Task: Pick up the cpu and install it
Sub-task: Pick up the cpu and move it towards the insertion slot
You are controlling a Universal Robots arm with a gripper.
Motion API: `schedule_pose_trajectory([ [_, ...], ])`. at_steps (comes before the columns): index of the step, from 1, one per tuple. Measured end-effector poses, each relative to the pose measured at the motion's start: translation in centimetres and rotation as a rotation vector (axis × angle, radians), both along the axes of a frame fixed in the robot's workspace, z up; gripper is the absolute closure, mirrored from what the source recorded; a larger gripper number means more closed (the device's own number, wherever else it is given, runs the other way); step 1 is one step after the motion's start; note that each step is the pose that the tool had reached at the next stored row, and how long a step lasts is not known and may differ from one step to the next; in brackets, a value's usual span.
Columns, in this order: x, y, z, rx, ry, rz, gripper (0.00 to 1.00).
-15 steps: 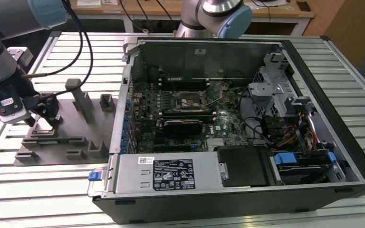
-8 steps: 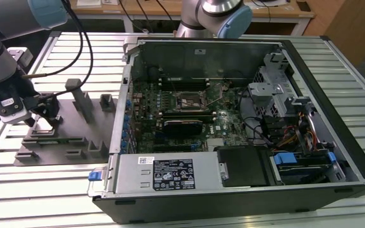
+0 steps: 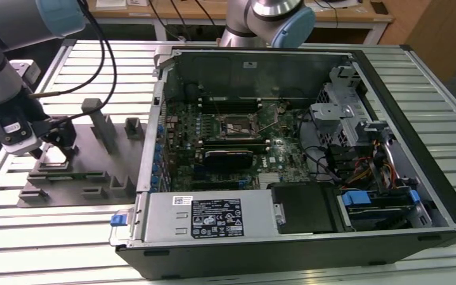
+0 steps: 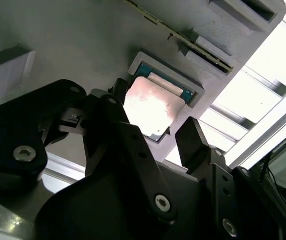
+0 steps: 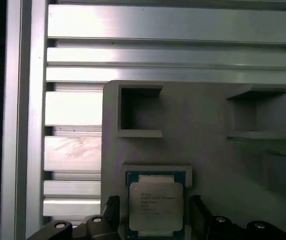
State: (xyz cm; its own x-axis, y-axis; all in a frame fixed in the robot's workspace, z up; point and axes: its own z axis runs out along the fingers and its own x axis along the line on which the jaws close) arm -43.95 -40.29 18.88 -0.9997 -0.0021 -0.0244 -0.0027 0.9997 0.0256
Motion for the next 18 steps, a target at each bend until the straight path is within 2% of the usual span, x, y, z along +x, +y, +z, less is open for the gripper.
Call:
schedule_pose_trajectory([
  [3,0.01,-0.01,-0.08,-0.0002,0.0003,0.023,0.34],
  [18,0.17,0.01,-0.51,0.0003,-0.0001,0.023,0.34],
])
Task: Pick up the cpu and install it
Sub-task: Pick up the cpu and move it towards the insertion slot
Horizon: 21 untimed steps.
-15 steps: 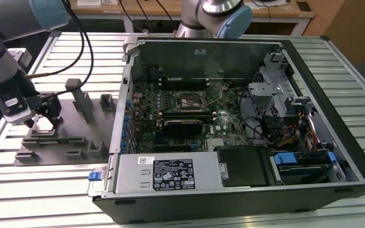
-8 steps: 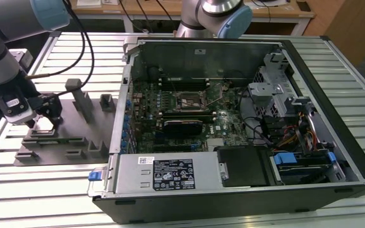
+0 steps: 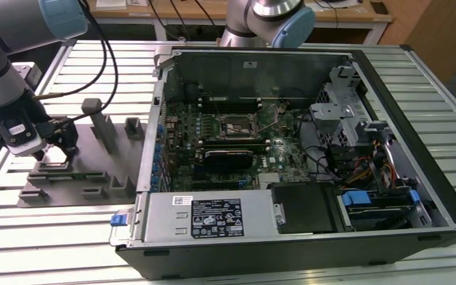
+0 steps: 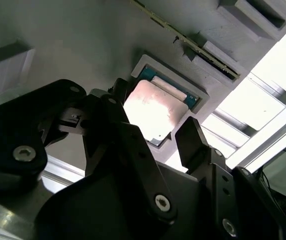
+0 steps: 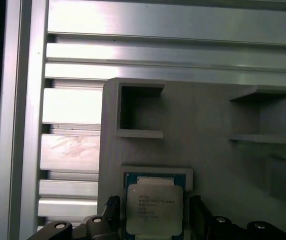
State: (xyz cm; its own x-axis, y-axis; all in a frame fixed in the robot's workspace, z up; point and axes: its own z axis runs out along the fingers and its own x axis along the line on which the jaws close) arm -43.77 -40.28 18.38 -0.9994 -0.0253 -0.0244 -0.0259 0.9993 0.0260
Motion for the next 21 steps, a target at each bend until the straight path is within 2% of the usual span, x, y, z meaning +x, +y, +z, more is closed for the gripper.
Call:
schedule_pose_trajectory([
  [4,-0.01,0.04,-0.03,0.0028,0.0000,0.000,0.34],
  [17,-0.01,0.04,-0.10,0.0028,0.0003,0.000,0.34],
  [20,-0.01,0.04,-0.11,0.0028,0.0003,0.000,0.35],
  [21,-0.01,0.03,-0.11,0.0028,0.0004,0.000,0.42],
])
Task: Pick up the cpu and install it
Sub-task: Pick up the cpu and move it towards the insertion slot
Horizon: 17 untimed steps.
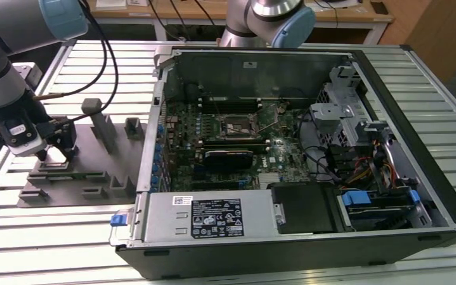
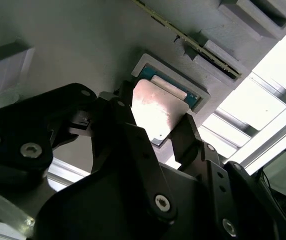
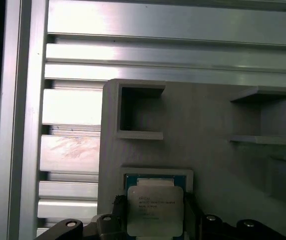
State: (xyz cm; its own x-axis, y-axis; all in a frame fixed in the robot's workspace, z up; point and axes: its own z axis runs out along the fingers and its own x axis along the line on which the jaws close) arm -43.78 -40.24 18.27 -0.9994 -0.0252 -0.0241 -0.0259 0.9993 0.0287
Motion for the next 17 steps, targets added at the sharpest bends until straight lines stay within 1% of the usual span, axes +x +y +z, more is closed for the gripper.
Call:
schedule_pose_trajectory([
  [1,0.0,0.00,0.00,0.0000,-0.0001,0.000,0.45],
  [11,0.0,0.01,0.05,0.0004,-0.0007,0.000,0.45],
  [17,0.0,0.00,1.10,0.0001,-0.0002,0.000,0.45],
])
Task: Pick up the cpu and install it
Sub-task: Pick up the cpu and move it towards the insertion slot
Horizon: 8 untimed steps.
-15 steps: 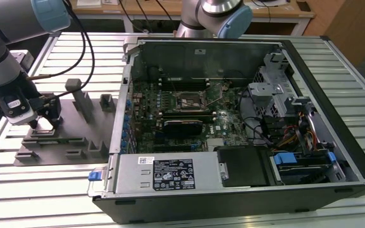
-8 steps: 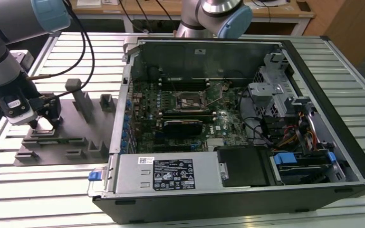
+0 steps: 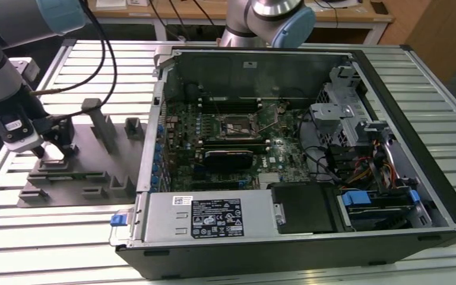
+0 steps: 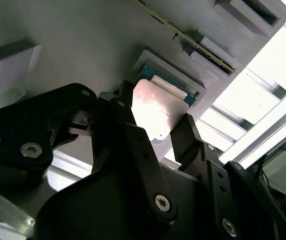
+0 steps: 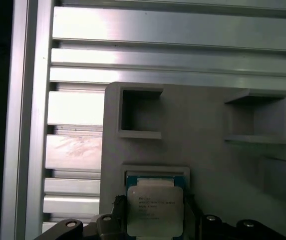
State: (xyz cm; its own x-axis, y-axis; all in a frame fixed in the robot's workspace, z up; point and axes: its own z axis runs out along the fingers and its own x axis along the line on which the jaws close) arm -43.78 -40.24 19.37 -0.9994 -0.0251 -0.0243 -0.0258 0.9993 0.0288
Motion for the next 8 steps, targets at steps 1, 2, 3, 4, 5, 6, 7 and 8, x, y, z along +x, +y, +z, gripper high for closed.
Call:
schedule_pose_trajectory([
  [1,0.0,0.00,0.19,0.0000,0.0000,0.000,0.45],
  [2,0.0,0.00,0.36,0.0000,-0.0001,0.000,0.45],
  [3,0.0,0.00,0.54,0.0000,0.0000,0.000,0.45],
  [4,0.0,0.00,0.69,0.0000,0.0000,0.000,0.45],
  [5,0.0,0.00,0.86,0.0000,0.0000,0.000,0.45],
  [6,0.0,0.00,1.02,0.0000,0.0000,0.000,0.45],
  [7,0.0,0.00,1.18,0.0000,0.0000,0.000,0.45],
  [8,0.0,0.00,1.36,0.0000,0.0000,0.000,0.45],
])
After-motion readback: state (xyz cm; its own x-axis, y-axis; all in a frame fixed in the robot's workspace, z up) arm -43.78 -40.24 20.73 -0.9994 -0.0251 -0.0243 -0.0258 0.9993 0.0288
